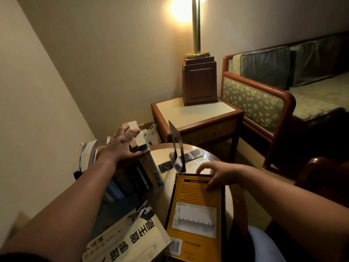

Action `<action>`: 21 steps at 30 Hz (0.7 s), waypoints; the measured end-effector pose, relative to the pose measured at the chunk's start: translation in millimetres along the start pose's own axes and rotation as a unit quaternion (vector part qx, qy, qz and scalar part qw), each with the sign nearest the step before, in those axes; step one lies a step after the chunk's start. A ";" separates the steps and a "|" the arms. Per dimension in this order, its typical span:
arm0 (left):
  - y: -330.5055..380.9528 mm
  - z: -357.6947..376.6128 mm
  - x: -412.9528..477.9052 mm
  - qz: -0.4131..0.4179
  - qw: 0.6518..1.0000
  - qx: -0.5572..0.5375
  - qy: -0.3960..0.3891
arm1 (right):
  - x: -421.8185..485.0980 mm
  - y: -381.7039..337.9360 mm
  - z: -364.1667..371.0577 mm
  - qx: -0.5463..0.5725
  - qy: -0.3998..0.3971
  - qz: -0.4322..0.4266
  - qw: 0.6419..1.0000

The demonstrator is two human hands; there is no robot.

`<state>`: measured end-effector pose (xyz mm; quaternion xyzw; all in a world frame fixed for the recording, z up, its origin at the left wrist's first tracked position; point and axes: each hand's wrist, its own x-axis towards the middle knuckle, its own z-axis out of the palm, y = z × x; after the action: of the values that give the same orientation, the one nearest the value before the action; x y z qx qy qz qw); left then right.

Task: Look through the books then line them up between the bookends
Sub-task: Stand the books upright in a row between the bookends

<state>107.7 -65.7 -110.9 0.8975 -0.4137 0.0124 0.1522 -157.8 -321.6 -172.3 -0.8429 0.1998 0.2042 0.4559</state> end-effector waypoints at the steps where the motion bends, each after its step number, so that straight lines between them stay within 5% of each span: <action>1: -0.1 0.1 0.2 0.002 1.000 0.001 0.001 | -4.2 -4.2 -3.6 0.005 -0.001 -0.007 1.000; 10: 0.5 -0.9 -1.8 0.003 1.000 -0.007 0.005 | -44.5 -53.1 -31.4 -0.035 0.127 -0.160 0.978; 21: 1.0 -1.7 -0.6 0.005 1.000 0.003 -0.011 | -43.1 -77.0 -7.4 -0.185 0.344 -0.245 0.887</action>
<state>106.7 -65.4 -109.2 0.8960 -0.4198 0.0050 0.1449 -152.4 -282.6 -93.0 -0.9517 0.0897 -0.1833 0.2296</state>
